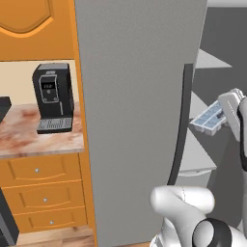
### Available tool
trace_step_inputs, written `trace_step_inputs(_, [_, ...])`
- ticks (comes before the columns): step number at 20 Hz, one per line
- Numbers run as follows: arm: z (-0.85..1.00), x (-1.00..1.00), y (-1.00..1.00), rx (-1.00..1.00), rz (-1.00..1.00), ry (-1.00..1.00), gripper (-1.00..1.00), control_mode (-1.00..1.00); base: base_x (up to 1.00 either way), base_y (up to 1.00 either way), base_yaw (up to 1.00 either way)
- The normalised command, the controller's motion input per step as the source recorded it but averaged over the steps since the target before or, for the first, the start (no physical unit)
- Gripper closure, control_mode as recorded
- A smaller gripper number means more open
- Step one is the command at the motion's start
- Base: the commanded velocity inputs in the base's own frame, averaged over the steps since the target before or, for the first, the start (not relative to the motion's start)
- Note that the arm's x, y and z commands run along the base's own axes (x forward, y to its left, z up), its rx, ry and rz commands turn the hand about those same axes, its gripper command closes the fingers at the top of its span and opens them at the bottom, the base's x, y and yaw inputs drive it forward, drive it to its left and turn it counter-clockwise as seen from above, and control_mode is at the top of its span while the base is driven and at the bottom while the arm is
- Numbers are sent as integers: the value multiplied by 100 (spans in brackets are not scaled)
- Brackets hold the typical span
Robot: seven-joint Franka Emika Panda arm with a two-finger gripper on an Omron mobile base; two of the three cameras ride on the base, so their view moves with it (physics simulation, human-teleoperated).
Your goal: The ice cube tray has been filled with water. Take the tray and place it in the freezer to make ice. Close the freezer door after placing the tray.
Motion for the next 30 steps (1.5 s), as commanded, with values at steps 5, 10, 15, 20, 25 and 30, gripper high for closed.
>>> trace_step_inputs(5, [49,6,0,8,4,-2,100,-100,0,0,0])
trace_step_inputs(10, [28,25,0,0,10,-5,100,-100,0,0,0])
trace_step_inputs(15, [18,15,0,-10,6,-13,100,-100,0,0,0])
trace_step_inputs(20, [19,21,0,-17,0,-19,100,-100,0,0,0])
trace_step_inputs(25, [34,26,0,-12,0,-10,100,-100,0,0,0])
trace_step_inputs(30, [50,14,-22,-1,0,0,100,-100,0,0,0])
